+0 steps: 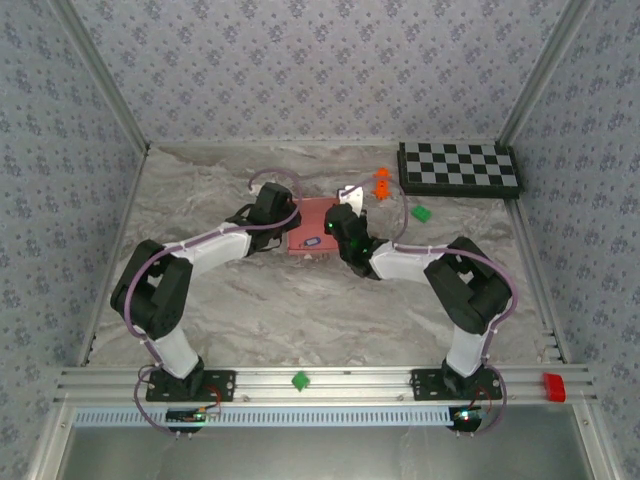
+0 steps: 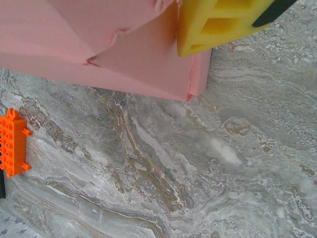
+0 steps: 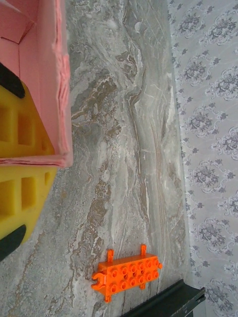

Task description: Fold the paper box

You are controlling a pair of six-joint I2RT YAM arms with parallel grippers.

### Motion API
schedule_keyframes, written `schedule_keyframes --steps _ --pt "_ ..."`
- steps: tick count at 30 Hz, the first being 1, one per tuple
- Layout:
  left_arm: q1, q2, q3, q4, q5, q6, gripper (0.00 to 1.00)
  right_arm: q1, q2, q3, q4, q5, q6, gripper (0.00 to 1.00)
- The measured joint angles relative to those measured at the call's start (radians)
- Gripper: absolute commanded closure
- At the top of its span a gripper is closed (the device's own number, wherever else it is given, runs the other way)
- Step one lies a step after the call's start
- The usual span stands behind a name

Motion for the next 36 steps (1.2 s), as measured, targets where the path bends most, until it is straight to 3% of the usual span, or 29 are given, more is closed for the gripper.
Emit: schedule_keyframes --steps 13,25,36 --pt "-0.019 0.000 0.000 -0.004 -0.058 -0.048 0.75 0.017 0.000 -0.023 0.029 0.039 0.022 0.93" --pt "-0.038 -0.007 -0.022 -0.003 -0.095 -0.080 0.85 0.039 0.000 -0.026 0.029 0.072 0.026 0.93" --pt "-0.051 -0.014 -0.042 0.002 -0.126 -0.099 0.85 0.060 0.000 -0.040 0.043 0.102 0.030 0.92"
